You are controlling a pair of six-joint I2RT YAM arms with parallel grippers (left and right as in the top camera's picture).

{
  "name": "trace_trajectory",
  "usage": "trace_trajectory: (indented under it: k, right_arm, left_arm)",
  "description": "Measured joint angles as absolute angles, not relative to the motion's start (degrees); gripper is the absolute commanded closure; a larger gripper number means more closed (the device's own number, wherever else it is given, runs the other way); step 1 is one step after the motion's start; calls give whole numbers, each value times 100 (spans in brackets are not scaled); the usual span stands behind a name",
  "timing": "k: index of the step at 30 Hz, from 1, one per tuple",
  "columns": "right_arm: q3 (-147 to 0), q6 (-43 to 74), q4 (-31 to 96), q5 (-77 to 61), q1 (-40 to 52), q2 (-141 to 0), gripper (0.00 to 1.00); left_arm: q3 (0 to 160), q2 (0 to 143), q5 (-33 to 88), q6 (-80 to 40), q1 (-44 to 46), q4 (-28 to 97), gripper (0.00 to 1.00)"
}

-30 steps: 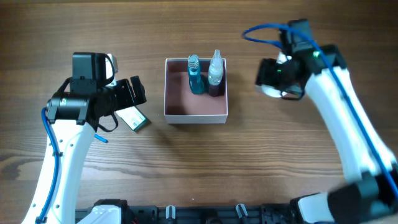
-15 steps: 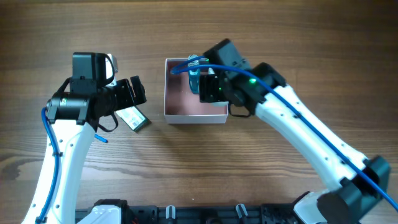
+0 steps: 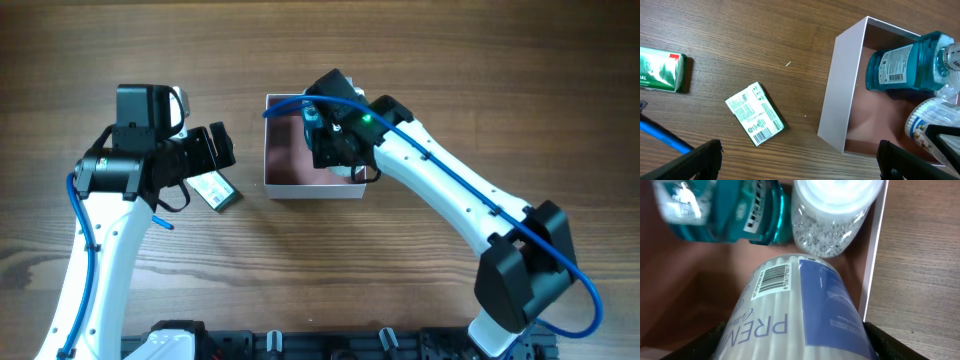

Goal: Pack container
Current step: 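Lower the swab tub into the box front corner and release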

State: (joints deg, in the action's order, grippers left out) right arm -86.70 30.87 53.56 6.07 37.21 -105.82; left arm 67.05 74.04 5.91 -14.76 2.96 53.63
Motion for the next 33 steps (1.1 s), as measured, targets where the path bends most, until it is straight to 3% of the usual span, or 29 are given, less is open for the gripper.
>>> trace_trajectory:
  k: [2, 6, 9, 11, 14, 19, 22, 27, 33]
  right_arm:
    - [-8670, 3118, 5356, 609, 3721, -10645, 89]
    - [-8670, 3151, 5374, 609, 3721, -10761, 67]
    - [-8667, 3148, 5376, 607, 3721, -10785, 61]
    - [-8667, 3148, 5374, 609, 3721, -10785, 45]
    - [-8667, 3146, 5382, 607, 3721, -10785, 32]
    - [-8665, 3146, 5395, 607, 3721, -10785, 29]
    - [-8665, 3148, 5395, 607, 3721, -10785, 12]
    - [-8665, 3142, 5398, 607, 3721, -10785, 6]
    - [-8665, 3146, 5457, 607, 3721, -10785, 7]
  left_arm:
    - [6705, 7404, 589, -1476, 296, 5363, 0]
    - [6705, 7404, 591, -1476, 296, 5363, 0]
    - [6705, 7404, 591, -1476, 296, 5363, 0]
    - [6705, 7404, 591, -1476, 296, 5363, 0]
    - [6705, 7404, 591, -1476, 296, 5363, 0]
    - [6705, 7404, 591, -1476, 296, 5363, 0]
    - [6705, 7404, 589, -1476, 296, 5369, 0]
    - [6705, 7404, 589, -1476, 296, 5382, 0]
    - [6705, 7404, 589, -1476, 296, 5382, 0]
